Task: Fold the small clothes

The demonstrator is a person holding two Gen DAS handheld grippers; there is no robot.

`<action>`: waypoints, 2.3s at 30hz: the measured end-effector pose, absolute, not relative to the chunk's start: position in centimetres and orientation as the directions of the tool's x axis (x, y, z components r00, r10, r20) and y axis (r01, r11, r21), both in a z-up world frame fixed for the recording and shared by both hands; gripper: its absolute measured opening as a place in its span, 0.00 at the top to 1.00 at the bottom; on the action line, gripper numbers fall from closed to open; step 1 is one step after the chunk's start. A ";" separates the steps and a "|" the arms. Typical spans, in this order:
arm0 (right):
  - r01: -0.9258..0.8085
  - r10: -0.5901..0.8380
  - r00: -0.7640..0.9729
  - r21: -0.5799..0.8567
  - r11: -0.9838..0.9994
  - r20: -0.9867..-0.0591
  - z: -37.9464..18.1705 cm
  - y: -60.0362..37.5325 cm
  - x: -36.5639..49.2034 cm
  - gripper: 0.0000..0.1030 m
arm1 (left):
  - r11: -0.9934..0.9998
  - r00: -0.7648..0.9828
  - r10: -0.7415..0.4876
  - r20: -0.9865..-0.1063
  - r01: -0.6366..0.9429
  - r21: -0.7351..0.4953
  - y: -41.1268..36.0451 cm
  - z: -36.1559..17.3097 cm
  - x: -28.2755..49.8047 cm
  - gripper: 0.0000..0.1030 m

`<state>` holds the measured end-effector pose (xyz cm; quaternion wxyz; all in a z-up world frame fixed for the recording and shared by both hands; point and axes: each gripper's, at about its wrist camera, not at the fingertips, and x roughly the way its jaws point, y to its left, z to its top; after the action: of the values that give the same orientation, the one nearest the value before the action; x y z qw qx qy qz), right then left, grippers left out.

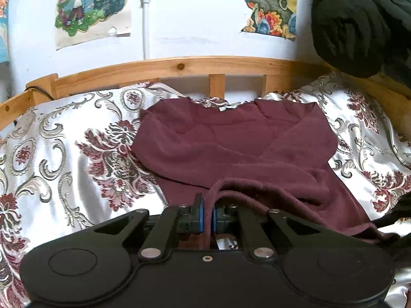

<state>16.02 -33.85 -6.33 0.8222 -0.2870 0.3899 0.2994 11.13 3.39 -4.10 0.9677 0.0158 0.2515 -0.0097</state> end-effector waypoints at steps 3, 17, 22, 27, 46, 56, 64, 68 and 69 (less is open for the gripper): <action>-0.680 0.296 0.581 -0.253 0.689 -0.758 -4.2 -35.3 15.0 0.93 | 1.000 0.874 -0.022 -0.486 0.030 0.009 3.8 -3.2 10.1 0.94; -0.611 0.305 0.752 -0.443 0.656 -0.584 5.5 -38.8 4.1 0.94 | 0.988 0.903 -0.151 -0.401 0.153 -0.028 3.9 2.1 -1.7 0.95; -0.661 0.298 0.711 -0.462 0.591 -0.637 6.6 -39.9 -0.9 0.94 | 0.970 0.859 -0.195 -0.473 0.240 0.036 3.4 2.6 -6.7 0.95; -0.641 0.287 0.722 -0.451 0.621 -0.630 6.6 -39.7 -0.5 0.94 | 0.965 0.839 -0.218 -0.498 0.263 0.021 3.4 2.9 -7.2 0.94; -0.492 0.250 0.813 -0.393 0.777 -0.526 2.7 -34.4 18.7 0.94 | 0.953 0.866 -0.001 -0.499 0.152 0.262 3.7 2.3 12.0 0.88; -0.458 0.236 0.816 -0.343 0.820 -0.527 -2.8 -32.8 26.8 0.88 | 0.977 0.830 0.041 -0.556 0.083 0.197 4.7 -4.3 22.7 0.86; -0.480 0.226 0.783 -0.333 0.812 -0.579 -5.4 -32.2 28.7 0.75 | 0.998 0.768 0.025 -0.640 0.023 0.066 6.8 -7.2 25.1 0.73; -0.460 0.233 0.771 -0.266 0.847 -0.592 -5.4 -33.1 29.2 0.51 | 1.000 0.751 -0.005 -0.660 -0.010 -0.019 7.9 -7.3 25.1 0.58; -0.453 0.238 0.770 -0.245 0.857 -0.592 -5.2 -33.5 29.4 0.47 | 0.998 0.743 -0.015 -0.669 -0.026 -0.052 8.3 -7.3 25.1 0.50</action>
<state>29.36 -33.46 -5.23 0.9212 -0.1906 0.2826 0.1875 25.11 8.25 -7.32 0.9332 -0.0291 0.3582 0.0029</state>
